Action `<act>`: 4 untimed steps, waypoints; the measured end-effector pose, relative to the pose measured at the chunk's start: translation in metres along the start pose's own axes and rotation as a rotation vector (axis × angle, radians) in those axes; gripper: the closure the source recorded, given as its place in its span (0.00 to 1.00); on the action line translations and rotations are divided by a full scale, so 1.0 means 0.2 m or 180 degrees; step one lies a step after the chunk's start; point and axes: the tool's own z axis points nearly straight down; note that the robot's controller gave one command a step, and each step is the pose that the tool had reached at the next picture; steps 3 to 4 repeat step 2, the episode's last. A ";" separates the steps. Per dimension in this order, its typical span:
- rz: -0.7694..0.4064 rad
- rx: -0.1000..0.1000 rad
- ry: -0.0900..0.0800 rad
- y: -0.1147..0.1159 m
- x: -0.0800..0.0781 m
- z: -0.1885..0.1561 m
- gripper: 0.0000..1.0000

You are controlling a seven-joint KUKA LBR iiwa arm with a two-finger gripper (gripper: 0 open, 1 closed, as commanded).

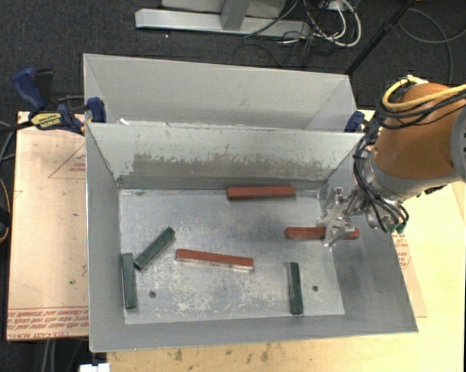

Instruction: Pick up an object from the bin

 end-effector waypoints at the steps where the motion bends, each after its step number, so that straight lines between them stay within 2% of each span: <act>1: 0.0101 -0.0025 0.0089 -0.03 0.02 -0.05 1.00; 2: 0.0207 0.0003 -0.0008 -0.09 -0.02 -0.02 1.00; 4: 0.0207 0.0003 -0.0008 -0.09 -0.02 -0.02 1.00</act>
Offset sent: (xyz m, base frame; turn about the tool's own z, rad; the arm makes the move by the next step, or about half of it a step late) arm 0.0075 -0.0349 -0.1088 0.1294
